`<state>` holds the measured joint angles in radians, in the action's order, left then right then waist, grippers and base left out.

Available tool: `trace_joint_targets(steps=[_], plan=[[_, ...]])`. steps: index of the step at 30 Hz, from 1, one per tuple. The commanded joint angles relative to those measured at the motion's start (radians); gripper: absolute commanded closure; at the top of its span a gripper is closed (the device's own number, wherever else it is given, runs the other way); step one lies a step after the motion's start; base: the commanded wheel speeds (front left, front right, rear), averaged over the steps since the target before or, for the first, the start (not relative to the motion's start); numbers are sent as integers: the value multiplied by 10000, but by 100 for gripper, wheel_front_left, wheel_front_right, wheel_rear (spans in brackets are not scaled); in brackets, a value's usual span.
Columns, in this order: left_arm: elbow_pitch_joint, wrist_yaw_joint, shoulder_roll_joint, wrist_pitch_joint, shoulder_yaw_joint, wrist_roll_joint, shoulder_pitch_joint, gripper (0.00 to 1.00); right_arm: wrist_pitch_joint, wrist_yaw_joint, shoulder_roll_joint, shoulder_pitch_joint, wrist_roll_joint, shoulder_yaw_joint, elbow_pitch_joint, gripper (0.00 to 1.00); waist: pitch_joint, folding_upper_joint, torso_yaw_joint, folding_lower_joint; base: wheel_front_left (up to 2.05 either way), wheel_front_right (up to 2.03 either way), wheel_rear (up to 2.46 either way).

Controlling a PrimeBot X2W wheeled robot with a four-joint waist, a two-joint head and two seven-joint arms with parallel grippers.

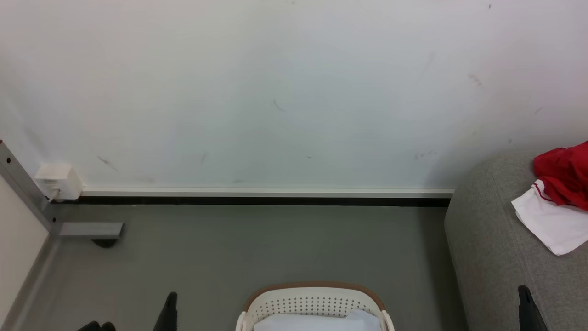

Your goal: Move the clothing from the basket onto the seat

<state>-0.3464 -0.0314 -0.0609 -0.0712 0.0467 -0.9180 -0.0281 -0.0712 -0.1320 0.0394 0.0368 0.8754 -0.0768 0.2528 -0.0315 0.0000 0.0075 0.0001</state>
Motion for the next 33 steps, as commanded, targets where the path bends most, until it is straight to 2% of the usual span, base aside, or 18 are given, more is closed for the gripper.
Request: trace_joint_targets(steps=[1,33], plan=[[161,-77,-14,81,-100,-387,-249,100,66,9,98,-286,340,-59,-144,100,6,0,-1,0,0,0,0],[604,-547,38,970,-872,-3627,-567,100,959,14,125,-889,3822,-219,-132,100,145,0,-31,-1,0,0,0]])
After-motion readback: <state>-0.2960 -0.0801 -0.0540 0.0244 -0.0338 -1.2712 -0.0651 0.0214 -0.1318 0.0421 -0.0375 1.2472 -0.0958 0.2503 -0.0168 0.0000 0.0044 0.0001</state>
